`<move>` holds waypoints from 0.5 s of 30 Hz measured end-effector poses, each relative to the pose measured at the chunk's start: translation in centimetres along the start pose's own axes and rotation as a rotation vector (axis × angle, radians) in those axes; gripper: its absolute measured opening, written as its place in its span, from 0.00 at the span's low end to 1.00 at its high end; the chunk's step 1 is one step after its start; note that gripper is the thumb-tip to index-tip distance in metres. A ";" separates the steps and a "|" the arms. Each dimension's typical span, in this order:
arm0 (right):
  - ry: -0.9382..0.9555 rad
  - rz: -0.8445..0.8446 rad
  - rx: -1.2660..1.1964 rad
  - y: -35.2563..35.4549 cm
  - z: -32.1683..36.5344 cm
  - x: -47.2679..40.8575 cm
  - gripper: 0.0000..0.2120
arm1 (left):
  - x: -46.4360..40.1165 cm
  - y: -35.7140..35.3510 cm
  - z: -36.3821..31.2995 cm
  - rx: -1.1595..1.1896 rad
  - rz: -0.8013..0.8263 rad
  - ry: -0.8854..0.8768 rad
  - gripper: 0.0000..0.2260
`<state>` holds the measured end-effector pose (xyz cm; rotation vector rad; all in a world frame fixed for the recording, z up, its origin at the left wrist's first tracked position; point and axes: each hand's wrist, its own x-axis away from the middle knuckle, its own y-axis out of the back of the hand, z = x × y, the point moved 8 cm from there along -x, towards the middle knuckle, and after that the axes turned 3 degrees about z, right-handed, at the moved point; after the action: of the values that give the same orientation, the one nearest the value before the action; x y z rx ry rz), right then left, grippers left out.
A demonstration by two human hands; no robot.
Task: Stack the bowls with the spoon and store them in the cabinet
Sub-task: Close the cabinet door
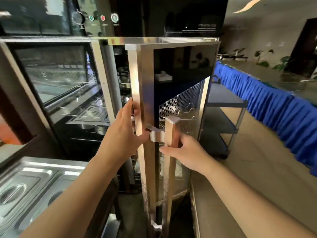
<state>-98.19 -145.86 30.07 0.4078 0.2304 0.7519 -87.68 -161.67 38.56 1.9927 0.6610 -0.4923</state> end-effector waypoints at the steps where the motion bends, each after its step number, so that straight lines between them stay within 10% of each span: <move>1: -0.005 0.024 -0.004 -0.8 0.0 -0.9 0.14 | -0.3 0.3 0.7 -0.005 -0.001 0.006 0.30; 15: 0.021 0.024 0.021 -10.1 2.0 -15.9 0.06 | -7.5 1.9 15.7 -0.145 -0.034 0.072 0.35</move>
<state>-102.61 -164.22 28.38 0.4231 0.2536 0.7776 -93.37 -178.14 36.76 1.8715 0.7551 -0.3836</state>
